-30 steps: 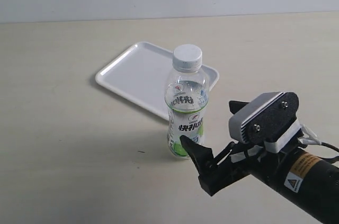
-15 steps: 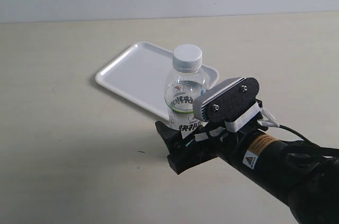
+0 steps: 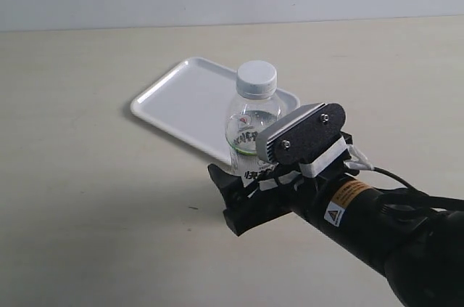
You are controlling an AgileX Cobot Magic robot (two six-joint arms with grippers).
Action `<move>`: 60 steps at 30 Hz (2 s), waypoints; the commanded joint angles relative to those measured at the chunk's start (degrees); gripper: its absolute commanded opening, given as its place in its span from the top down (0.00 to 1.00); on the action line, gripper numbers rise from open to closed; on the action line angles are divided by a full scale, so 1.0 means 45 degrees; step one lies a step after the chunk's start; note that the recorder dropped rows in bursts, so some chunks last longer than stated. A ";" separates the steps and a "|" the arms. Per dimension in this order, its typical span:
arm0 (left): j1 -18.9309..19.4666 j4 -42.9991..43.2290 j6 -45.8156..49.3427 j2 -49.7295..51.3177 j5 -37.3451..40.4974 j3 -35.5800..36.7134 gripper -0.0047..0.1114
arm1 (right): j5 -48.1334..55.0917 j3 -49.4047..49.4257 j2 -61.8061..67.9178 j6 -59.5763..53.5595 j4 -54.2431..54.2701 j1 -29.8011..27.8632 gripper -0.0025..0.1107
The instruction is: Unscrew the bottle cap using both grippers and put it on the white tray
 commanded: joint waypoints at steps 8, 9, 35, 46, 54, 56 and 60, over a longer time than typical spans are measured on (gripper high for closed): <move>0.0022 -0.0115 0.0010 -0.0072 -0.0064 0.0037 0.96 | 0.0978 -0.0061 0.0034 -0.1073 -0.0056 0.0010 0.05; 0.0022 -0.0115 0.0010 -0.0072 -0.0064 0.0037 0.96 | 0.0979 -0.0061 0.0034 -0.1025 -0.0056 0.0010 0.05; 0.0022 -0.0115 0.0010 -0.0072 -0.0064 0.0037 0.96 | 0.0107 -0.0069 0.0034 -0.0115 -0.0056 0.0010 0.06; 0.0022 -0.0115 0.0010 -0.0072 -0.0064 0.0037 0.96 | -0.0858 -0.0069 0.0610 0.0242 -0.0032 0.0010 0.40; 0.0022 -0.0115 0.0010 -0.0072 -0.0064 0.0037 0.96 | -0.1239 -0.0069 0.0910 0.0242 -0.0032 0.0010 0.59; 0.0022 -0.0115 0.0010 -0.0072 -0.0064 0.0037 0.96 | -0.1270 -0.0069 0.0910 0.0242 -0.0032 0.0010 0.70; 0.0022 -0.0089 0.0276 -0.0072 -0.0150 0.0037 0.96 | -0.1294 -0.0069 0.0910 0.0242 -0.0032 0.0010 0.96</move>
